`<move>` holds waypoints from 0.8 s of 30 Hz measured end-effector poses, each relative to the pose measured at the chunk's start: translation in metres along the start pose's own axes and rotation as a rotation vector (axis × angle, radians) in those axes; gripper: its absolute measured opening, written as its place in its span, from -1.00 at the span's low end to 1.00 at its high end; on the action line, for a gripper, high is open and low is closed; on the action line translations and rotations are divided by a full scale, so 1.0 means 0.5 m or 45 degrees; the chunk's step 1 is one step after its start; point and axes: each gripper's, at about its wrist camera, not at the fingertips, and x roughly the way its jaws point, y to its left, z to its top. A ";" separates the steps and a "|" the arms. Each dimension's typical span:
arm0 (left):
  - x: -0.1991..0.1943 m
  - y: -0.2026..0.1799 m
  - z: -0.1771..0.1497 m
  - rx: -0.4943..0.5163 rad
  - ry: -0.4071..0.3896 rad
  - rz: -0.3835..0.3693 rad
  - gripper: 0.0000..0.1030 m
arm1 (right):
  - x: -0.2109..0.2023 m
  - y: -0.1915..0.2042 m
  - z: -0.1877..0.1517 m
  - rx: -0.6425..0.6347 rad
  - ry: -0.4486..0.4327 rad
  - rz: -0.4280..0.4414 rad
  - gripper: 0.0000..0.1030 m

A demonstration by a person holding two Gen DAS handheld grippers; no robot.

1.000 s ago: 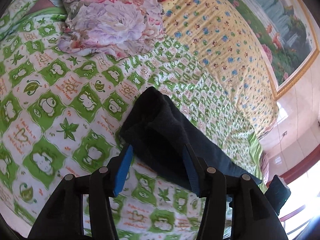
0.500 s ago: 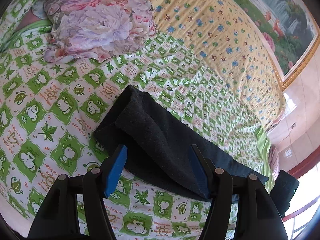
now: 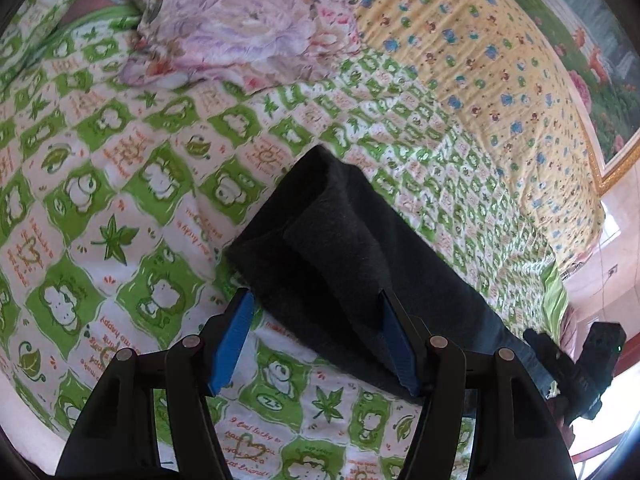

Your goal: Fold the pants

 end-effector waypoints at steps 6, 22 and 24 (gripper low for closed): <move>0.024 0.033 -0.007 -0.053 0.042 -0.026 0.25 | 0.058 -0.085 0.071 0.139 0.065 -0.035 -0.11; 0.035 0.034 -0.008 -0.059 0.033 -0.069 0.29 | 0.231 -0.021 0.068 -0.259 0.529 -0.045 -0.12; 0.045 0.026 -0.003 -0.053 0.027 -0.066 0.30 | 0.234 -0.015 0.062 -0.286 0.557 -0.047 -0.12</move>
